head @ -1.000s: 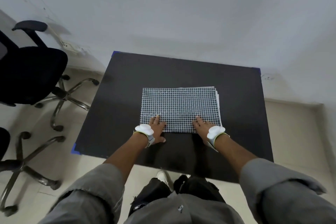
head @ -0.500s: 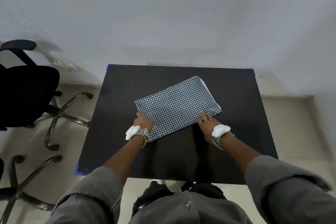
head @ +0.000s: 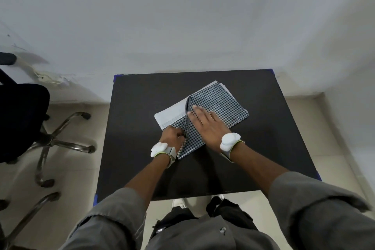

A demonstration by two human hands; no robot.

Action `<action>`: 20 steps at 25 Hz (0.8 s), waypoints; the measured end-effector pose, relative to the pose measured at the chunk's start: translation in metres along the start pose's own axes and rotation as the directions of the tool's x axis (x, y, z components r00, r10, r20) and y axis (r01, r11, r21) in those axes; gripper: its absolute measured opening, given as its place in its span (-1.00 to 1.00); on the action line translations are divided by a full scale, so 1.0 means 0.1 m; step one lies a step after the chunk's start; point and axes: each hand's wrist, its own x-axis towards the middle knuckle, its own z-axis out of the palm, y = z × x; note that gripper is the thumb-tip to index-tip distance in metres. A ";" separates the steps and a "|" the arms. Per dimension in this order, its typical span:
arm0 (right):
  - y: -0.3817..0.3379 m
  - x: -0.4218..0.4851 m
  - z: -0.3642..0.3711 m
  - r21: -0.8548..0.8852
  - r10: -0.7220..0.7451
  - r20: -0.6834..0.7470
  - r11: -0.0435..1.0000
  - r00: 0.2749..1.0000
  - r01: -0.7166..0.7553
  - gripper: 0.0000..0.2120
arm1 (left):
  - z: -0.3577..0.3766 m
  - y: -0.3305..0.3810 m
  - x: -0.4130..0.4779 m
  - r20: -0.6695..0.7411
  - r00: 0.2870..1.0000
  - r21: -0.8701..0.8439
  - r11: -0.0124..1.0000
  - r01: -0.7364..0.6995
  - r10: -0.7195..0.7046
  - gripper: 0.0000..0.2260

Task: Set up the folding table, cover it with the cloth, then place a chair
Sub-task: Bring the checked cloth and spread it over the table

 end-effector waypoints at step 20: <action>-0.31 -0.75 0.34 0.295 0.028 0.717 0.893 0.696 -0.340 -0.69 | 0.34 -0.12 0.17 0.497 0.868 0.529 0.795 -0.298 -0.005 -0.25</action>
